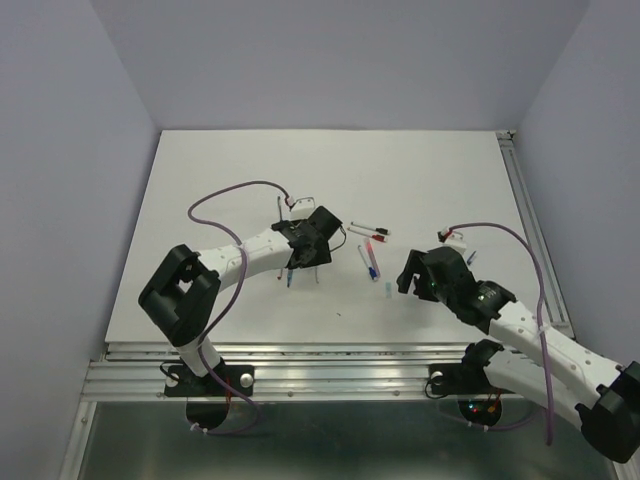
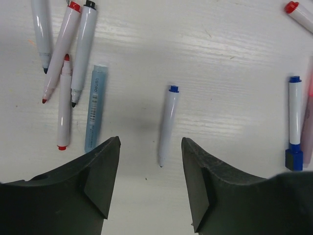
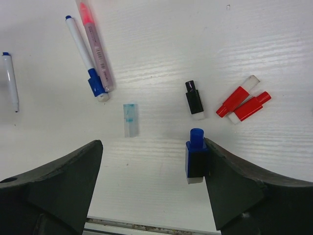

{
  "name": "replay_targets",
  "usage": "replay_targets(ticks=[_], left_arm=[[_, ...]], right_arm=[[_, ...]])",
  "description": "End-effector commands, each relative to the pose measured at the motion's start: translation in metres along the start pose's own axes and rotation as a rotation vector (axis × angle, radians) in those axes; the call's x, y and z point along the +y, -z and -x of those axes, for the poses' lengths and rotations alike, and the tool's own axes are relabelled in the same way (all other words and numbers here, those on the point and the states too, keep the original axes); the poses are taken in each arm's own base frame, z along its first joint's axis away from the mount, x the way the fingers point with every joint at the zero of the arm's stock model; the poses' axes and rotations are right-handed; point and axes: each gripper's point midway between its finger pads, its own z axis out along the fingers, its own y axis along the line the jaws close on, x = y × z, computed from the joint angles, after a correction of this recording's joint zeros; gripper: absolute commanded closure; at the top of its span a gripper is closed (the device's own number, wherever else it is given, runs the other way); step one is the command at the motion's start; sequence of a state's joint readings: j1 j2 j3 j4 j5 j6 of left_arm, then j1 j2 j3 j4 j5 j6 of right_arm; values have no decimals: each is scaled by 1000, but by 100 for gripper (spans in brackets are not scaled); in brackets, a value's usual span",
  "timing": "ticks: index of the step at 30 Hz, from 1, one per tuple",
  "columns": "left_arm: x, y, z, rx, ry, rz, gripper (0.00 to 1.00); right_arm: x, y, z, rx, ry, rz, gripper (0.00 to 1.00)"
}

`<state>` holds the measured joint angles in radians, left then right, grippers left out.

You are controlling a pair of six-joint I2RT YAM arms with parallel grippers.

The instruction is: Open the pen caps

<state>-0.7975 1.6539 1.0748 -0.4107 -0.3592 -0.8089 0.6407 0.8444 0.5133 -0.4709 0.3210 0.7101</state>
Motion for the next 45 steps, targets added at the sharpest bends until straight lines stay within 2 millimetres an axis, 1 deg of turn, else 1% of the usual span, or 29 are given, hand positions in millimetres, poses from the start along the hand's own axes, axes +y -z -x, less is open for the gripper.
replay_targets(ticks=[1,5,7,8,9,11,16,19,22,26,29,30,31,32,33,36,37,38,41,42,43,44,45], left_arm=[[-21,29,27,-66,2,-65,35],[-32,36,33,-79,-3,-94,35],[-34,36,35,-82,-4,-96,35],[-34,35,34,-80,-5,-93,35],[-35,34,33,-77,-9,-93,35],[-36,34,33,-75,-8,-95,35],[-34,32,32,-76,-18,-85,35],[-33,34,33,-82,-17,-86,35],[-30,34,33,-88,-17,-81,35],[-30,35,33,-90,-11,-86,35],[-37,37,32,-83,-11,-121,35],[-40,37,32,-80,-16,-135,35],[-48,40,32,-76,-13,-170,35],[-51,40,31,-74,-13,-183,35],[-55,41,30,-69,-18,-198,35],[-75,45,31,-64,-20,-257,35],[-84,45,31,-57,-23,-272,35],[-89,44,31,-54,-23,-278,35],[-106,36,28,-32,-32,-286,35],[-109,28,22,-13,-40,-276,35],[-117,29,26,-17,-36,-290,35],[-121,27,26,-13,-31,-294,35],[-123,20,21,2,-41,-287,36]], right_arm=[[5,2,12,-47,-12,23,14],[-2,-3,5,-20,-18,-24,13],[-10,-9,-4,14,-23,-73,13],[-12,-12,-8,29,-22,-89,13],[-17,-16,-17,65,-18,-120,13],[-21,-19,-24,98,-12,-149,13],[-36,-31,-49,205,22,-245,8],[-44,-34,-56,237,29,-300,7],[-42,-34,-51,227,28,-309,6],[-35,-32,-45,207,12,-271,5],[-26,-27,-35,168,-6,-225,5],[-22,-23,-27,141,-16,-199,5],[-21,-21,-23,122,-21,-189,5],[-19,-20,-19,105,-27,-181,5],[-17,-15,-10,67,-38,-162,5],[-17,-9,0,10,-66,-151,4],[-18,-5,8,-29,-86,-145,1],[-19,-3,10,-46,-96,-145,1],[-19,4,20,-105,-126,-124,0],[-20,6,22,-117,-133,-120,0],[-21,7,24,-132,-134,-118,0],[-20,10,27,-148,-142,-103,0],[-22,10,26,-152,-143,-104,0]])
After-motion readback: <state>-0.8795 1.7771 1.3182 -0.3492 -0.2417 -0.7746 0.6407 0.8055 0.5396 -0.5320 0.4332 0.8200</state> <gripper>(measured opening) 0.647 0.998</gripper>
